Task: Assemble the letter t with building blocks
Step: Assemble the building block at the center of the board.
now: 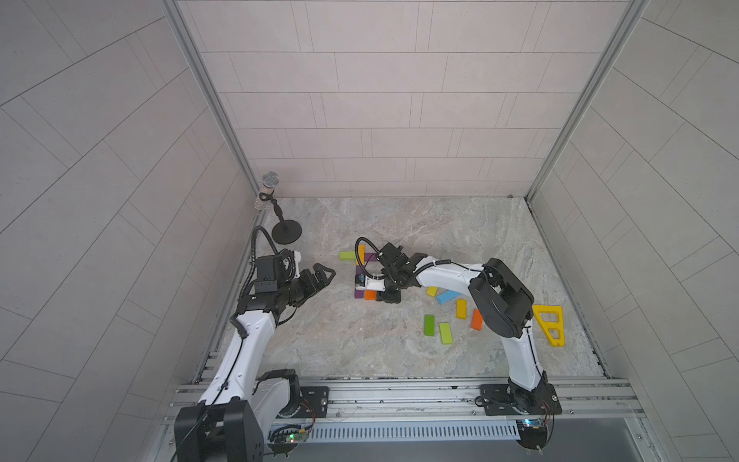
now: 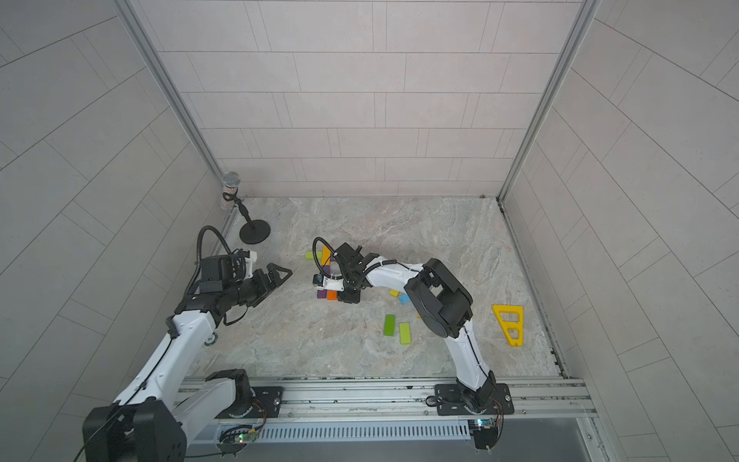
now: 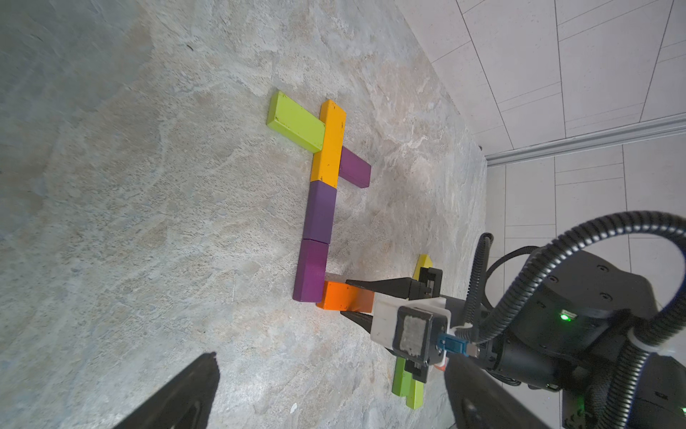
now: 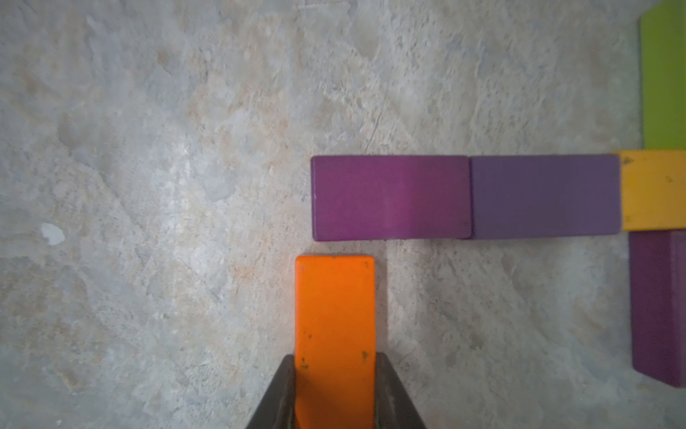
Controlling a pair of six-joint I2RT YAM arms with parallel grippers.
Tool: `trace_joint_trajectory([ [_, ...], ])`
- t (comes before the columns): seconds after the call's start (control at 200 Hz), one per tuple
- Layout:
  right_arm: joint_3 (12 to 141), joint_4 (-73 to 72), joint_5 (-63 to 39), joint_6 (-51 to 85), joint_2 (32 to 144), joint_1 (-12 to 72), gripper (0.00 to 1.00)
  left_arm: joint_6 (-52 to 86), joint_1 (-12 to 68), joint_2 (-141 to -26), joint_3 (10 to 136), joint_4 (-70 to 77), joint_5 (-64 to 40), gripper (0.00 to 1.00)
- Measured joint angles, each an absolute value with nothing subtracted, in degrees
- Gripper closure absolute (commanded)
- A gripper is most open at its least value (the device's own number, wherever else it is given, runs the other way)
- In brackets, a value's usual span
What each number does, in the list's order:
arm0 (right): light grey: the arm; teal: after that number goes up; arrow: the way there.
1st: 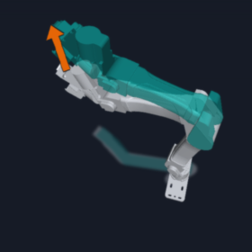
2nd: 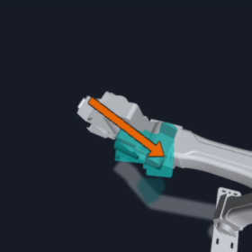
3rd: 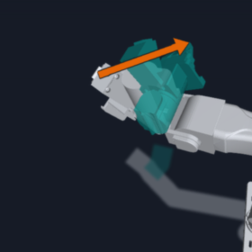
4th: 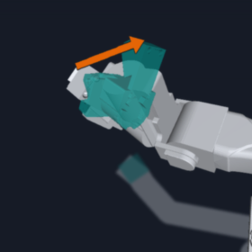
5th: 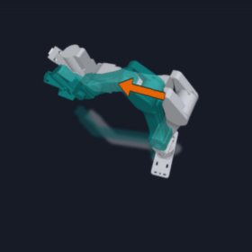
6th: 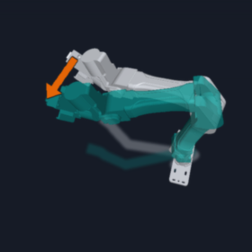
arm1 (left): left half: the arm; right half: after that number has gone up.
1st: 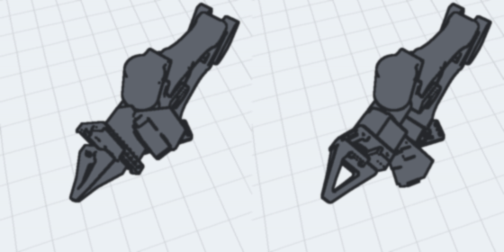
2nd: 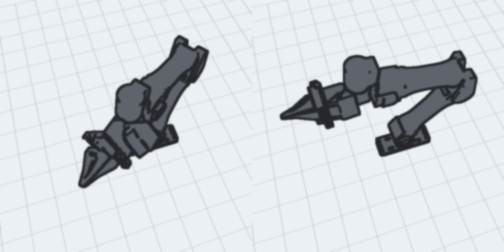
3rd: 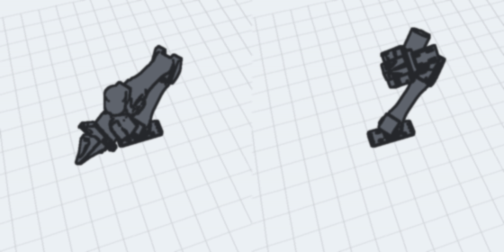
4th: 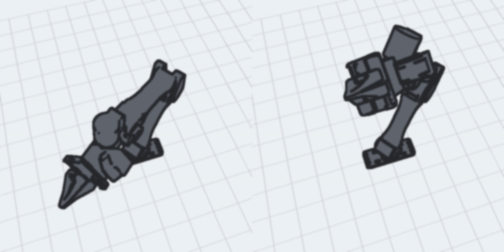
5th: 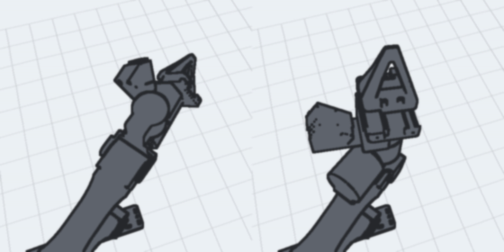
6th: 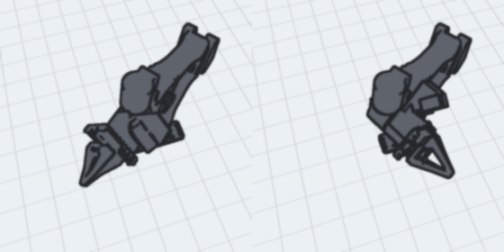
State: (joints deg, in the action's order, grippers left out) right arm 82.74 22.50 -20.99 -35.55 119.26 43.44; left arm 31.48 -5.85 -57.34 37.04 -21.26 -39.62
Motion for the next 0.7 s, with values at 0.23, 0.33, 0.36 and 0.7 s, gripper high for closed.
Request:
trace_joint_trajectory([
  [0.23, 82.98, 22.52, -21.32, -35.35, 119.48, 43.16, 0.86, 31.55, -6.04, -57.54, 36.95, -21.19, -39.88, 0.00],
  [0.33, 83.02, 22.50, -21.47, -35.18, 119.55, 43.07, 0.86, 31.57, -6.15, -57.54, 36.93, -21.15, -39.92, 0.00],
  [0.36, 83.02, 22.50, -21.50, -35.11, 119.55, 43.07, 0.86, 31.59, -6.15, -57.54, 36.93, -21.12, -39.97, 0.00],
  [0.7, 83.07, 22.50, -21.61, -35.09, 119.57, 42.96, 0.83, 31.68, -6.35, -57.54, 36.93, -20.80, -40.27, 0.00],
])
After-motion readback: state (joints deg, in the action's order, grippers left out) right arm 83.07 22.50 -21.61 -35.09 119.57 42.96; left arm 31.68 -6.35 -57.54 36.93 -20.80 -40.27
